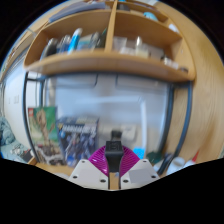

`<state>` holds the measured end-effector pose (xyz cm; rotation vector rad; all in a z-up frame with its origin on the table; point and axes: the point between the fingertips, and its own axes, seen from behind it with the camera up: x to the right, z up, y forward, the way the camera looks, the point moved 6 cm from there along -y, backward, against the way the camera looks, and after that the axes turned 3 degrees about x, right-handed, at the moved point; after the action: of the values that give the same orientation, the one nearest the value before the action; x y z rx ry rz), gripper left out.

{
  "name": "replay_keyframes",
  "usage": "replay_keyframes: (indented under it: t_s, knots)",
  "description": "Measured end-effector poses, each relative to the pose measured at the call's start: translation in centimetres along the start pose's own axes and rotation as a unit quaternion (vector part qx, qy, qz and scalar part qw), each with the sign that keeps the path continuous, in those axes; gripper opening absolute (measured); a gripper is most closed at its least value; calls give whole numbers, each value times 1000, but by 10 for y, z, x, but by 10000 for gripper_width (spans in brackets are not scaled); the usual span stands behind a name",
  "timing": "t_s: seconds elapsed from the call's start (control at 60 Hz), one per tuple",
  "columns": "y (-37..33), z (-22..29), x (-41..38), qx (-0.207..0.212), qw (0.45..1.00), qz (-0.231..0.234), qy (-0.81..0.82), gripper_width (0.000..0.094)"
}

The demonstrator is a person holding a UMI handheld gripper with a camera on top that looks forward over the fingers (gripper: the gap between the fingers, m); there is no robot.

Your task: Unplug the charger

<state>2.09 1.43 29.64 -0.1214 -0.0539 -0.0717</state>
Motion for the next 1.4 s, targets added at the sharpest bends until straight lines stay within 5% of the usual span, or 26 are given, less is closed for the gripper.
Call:
replay_keyframes:
  t_s: [0.083, 0.15, 0.367, 0.65, 0.967, 1.05, 1.133, 1.267, 1.4]
  knots:
    - [-7, 54, 52, 17, 1000, -22, 2, 112]
    - [-12, 44, 88, -27, 999, -30, 12, 112]
    - [-31, -126, 142, -280, 958, -12, 59, 110]
    - [-52, -258, 147, -465, 882, 29, 73, 119]
    - [-47, -272, 155, -465, 884, 31, 40, 221]
    - [-44, -270, 154, -455, 889, 30, 46, 396]
    - [-39, -258, 152, -434, 899, 30, 48, 410]
    - [-40, -206, 151, -374, 926, 22, 44, 591]
    - [-60, -118, 135, -267, 962, 23, 58, 786]
